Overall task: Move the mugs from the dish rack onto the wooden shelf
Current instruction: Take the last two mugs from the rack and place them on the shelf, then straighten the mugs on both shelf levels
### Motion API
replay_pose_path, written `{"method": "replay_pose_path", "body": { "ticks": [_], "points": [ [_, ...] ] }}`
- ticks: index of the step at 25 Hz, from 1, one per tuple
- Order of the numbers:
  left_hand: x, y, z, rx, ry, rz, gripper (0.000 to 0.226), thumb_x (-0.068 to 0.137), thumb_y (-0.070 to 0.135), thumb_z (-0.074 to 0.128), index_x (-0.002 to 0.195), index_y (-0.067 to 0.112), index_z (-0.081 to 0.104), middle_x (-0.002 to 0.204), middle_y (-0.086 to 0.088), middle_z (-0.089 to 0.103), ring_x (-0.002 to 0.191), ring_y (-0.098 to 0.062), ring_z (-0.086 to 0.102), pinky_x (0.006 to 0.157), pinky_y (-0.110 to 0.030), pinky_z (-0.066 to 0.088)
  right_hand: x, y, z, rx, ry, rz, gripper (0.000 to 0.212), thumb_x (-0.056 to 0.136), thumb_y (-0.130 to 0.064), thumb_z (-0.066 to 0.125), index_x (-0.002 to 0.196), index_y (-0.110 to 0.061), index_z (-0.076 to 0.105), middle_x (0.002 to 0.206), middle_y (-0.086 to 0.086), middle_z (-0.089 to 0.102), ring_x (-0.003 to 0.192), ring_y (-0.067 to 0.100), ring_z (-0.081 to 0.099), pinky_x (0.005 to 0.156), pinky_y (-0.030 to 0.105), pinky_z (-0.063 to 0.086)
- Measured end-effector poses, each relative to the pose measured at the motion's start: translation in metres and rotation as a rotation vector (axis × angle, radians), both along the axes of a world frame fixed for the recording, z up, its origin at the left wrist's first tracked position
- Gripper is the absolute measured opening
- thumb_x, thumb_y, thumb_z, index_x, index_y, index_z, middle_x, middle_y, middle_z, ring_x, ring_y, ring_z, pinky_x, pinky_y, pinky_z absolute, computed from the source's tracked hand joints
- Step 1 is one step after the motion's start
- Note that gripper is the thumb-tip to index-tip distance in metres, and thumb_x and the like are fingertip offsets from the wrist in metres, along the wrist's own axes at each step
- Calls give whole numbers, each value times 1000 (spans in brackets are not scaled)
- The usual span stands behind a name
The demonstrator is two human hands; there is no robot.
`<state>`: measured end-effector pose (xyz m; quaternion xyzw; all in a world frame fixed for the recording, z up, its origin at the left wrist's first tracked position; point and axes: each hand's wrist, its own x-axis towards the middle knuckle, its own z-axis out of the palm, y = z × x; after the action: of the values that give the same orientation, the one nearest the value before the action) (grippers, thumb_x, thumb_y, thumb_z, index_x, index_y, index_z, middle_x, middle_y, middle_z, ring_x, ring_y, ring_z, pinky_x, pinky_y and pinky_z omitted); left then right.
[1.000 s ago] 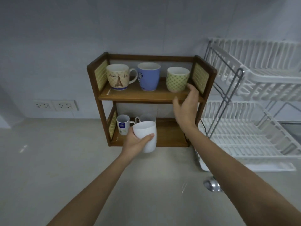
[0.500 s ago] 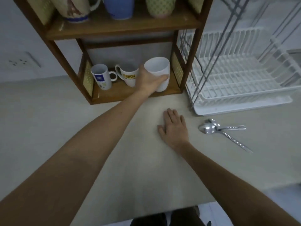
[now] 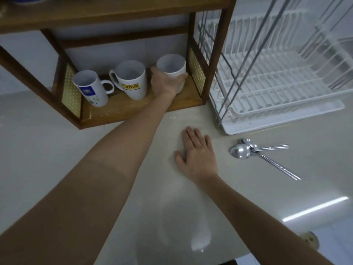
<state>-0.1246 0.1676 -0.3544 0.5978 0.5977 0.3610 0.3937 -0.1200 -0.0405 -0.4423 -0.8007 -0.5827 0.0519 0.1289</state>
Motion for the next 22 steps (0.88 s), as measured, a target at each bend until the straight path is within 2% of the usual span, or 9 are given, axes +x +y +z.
{"method": "replay_pose_path", "body": {
  "ticks": [6,10,14,17,22],
  "points": [
    [1,1,-9,54,9,-51,93,55,42,86,130,10,41,132,-5,55,122,-22,51,96,-27,42,0,0,3,-14,15,8,72,86,-50,37,147,-13,28,156,4,25,145,21,14,116,43,6],
    [-3,-1,-13,71,46,-97,87,61,37,84,130,8,41,134,-9,54,123,-25,51,97,-30,42,0,-1,4,-33,22,12,73,87,-51,33,148,-13,23,158,4,21,146,20,10,117,43,3],
    [-20,-13,-15,120,96,-182,75,74,25,76,134,2,38,137,-14,53,125,-28,49,100,-31,40,2,-1,5,-51,20,23,73,88,-52,29,149,-14,18,159,3,16,146,20,6,117,42,1],
    [-39,-42,-19,132,27,-218,56,83,13,67,131,-1,42,128,-15,59,117,-28,56,96,-32,45,2,-3,5,-60,33,36,73,88,-52,28,149,-13,18,159,4,16,146,21,5,117,43,1],
    [-83,-107,-19,70,127,-209,41,89,10,58,129,7,50,124,-11,62,113,-23,60,100,-36,46,5,-3,8,-89,47,70,73,89,-51,28,149,-12,17,159,5,15,146,23,5,117,45,1]
  ]
}}
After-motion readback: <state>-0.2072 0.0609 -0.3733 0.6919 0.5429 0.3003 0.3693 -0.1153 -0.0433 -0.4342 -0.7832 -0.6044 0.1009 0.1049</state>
